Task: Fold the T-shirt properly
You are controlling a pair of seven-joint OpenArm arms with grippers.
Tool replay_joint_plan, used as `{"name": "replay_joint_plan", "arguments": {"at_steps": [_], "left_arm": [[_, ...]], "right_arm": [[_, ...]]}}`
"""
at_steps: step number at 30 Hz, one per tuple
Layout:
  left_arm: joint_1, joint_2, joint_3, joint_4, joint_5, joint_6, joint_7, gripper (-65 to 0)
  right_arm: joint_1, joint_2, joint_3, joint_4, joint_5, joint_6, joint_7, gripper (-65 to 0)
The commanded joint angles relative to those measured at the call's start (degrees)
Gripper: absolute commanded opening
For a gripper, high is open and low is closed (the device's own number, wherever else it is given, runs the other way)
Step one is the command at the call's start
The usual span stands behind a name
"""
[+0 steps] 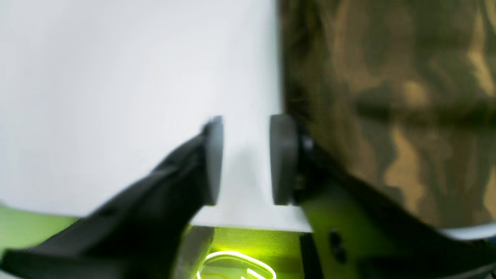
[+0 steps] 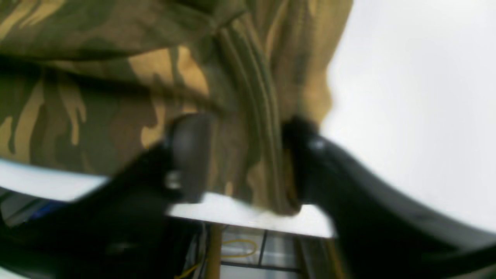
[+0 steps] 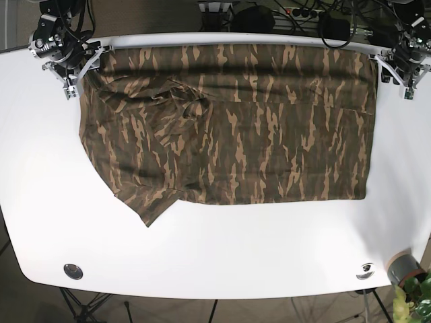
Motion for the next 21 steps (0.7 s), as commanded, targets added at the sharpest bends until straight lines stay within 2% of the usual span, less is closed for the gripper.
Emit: {"name": "replay_joint_plan", "arguments": {"at_steps": [1,3,4,8,13,16,21], "left_arm": [[-0.1,-1.3,-1.6,1.3,-0.7,0.3,-0.7,-39.2],[-0.1,-1.3,-2.6,1.3,-0.8,0.3,-0.7,-38.6],[-0.1,-1.3,-2.6,1.3,-0.8,0.3,-0.7,-38.6],[-0.4,-1.2,-2.4,3.2,-1.3,0.3,-0.7,-38.8],[-1.1,0.4,-1.8,6.3,-5.4,0.3,-0.7,-38.8],[-2.3,1.3,1.4,8.4,-5.2,0.3,-0.7,-38.8],[-2.9,4.3,5.1,10.1,-4.6,0.3,-0.7,-38.8]], "right_arm": [[-1.2,0.5,0.3,4.3,0.7,0.01,0.8,-18.5],[-1.5,0.4,0.2,7.4,0.7,0.01,0.8,-12.2],[-1.5,0.3,0.2,8.3,0.8,0.01,0.8,-11.6],[-0.6,0.6,0.1,9.7,4.1,0.01,0.8,-13.2],[1.9,2.3,-0.8,9.5,11.0,0.01,0.8,-13.5],[4.5,2.9,-3.7,9.5,13.8,0.01,0.7,-13.5],[8.8,2.9,-9.9,8.8,14.1,-0.51,0.6,-13.5]]}}
